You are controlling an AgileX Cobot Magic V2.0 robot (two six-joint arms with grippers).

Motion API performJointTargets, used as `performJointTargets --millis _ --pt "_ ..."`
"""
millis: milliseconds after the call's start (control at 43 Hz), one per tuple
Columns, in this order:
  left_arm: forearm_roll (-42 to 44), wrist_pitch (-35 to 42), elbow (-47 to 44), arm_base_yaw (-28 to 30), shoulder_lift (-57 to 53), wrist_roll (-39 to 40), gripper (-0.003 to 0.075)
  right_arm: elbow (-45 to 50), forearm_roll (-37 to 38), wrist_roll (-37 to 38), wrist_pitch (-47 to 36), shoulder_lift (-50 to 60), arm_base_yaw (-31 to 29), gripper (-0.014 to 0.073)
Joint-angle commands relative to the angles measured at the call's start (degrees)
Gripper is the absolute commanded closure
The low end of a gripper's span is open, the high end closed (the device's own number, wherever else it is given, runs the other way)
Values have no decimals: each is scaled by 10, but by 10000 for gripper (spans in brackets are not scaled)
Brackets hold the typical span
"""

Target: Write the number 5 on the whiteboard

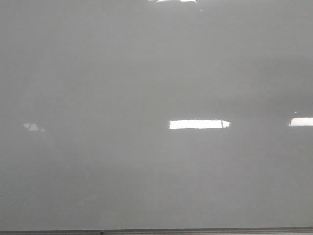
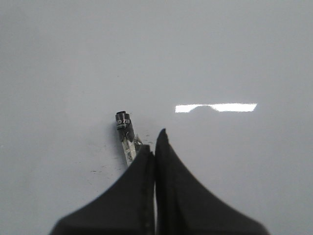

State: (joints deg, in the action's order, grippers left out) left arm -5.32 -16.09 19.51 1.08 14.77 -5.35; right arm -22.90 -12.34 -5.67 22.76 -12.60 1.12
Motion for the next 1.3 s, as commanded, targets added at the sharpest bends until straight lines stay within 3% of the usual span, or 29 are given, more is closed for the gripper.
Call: performJointTargets --millis 0,93,163,209,302,605,1000,1279 --pt "-2 41 20 -1 10 1 670 -21 -2 -2 -40 -11 0 486" --pt "-2 40 20 -1 10 1 503 -21 -2 -2 -38 -11 0 288" --pt "-2 40 20 -1 10 1 327 -21 -2 -2 -37 -11 0 153" --pt "-2 40 20 -1 10 1 215 -21 -2 -2 -37 -11 0 88" --pt "-2 40 20 -1 10 1 106 -21 -2 -2 -37 -11 0 40" --pt "-4 48 22 -1 42 2 101 -21 -2 -2 -38 -11 0 44" --pt "-5 67 112 -1 367 57 101 -21 -2 -2 -41 -11 0 44" --pt "-8 179 145 17 523 59 152 -21 -2 -2 -41 -11 0 44"
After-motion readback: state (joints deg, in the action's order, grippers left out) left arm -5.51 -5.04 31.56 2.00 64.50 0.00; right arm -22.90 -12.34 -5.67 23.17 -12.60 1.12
